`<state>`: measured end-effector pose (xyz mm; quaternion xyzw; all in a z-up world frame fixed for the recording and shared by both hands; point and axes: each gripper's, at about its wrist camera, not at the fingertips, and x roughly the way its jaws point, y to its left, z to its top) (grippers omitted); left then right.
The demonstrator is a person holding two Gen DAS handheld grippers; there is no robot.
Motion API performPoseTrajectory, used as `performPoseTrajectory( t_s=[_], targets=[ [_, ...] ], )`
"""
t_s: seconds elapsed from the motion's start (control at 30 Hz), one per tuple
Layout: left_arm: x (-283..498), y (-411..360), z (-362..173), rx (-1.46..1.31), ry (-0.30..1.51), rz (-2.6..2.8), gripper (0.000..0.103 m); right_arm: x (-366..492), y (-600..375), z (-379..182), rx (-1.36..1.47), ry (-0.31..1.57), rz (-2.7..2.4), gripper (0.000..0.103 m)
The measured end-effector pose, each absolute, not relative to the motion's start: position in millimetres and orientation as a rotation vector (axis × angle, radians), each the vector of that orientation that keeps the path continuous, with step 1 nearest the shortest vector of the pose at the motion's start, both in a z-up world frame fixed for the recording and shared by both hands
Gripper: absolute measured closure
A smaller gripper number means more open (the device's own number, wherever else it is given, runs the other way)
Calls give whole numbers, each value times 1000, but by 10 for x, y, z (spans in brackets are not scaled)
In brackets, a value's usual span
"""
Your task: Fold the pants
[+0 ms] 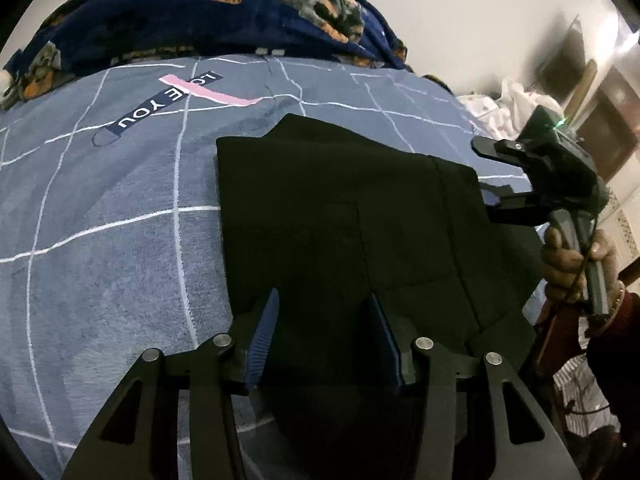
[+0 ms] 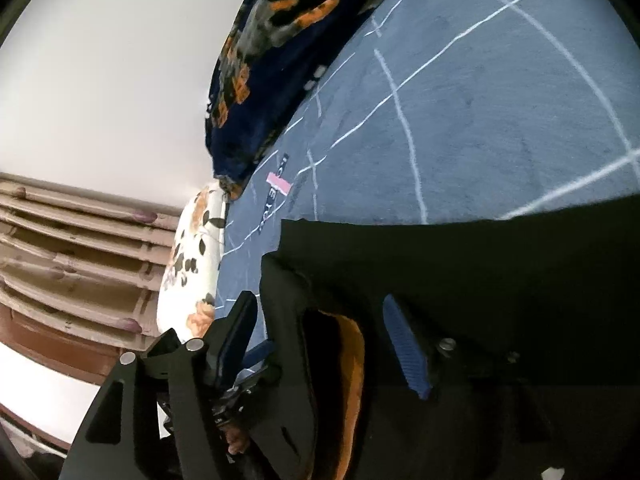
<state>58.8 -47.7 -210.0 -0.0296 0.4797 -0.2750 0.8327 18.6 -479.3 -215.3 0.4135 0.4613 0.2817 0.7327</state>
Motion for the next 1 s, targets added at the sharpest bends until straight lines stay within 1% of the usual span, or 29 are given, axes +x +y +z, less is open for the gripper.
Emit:
performPoseTrajectory(
  t_s=[0.27, 0.43, 0.6, 0.7, 0.77, 0.83, 0.9, 1.0],
  targets=[
    [581, -441, -2107, -95, 999, -601, 55, 287, -4502, -2104, 798, 1057, 714, 32],
    [614, -383, -2117, -137, 1006, -619, 55, 173, -4287, -2108, 657, 1153, 761, 32],
    [611, -379, -2114, -137, 1000, -626, 55, -74, -4399, -2176, 681, 1241, 754, 32],
    [616, -367, -2118, -146, 995, -631, 55, -177, -4455, -2241, 766, 1254, 779, 27],
    [609, -382, -2118, -135, 994, -629, 55, -214, -4393, -2231, 736, 1255, 783, 22],
    [609, -379, -2119, -138, 995, -630, 55, -213, -4328, -2206, 723, 1277, 762, 22],
    [614, -368, -2121, -149, 995, -632, 55, -203, -4298, -2205, 734, 1285, 773, 18],
    [607, -369, -2125, -149, 990, -633, 55, -209, -4269, -2220, 824, 1263, 838, 18]
  ],
)
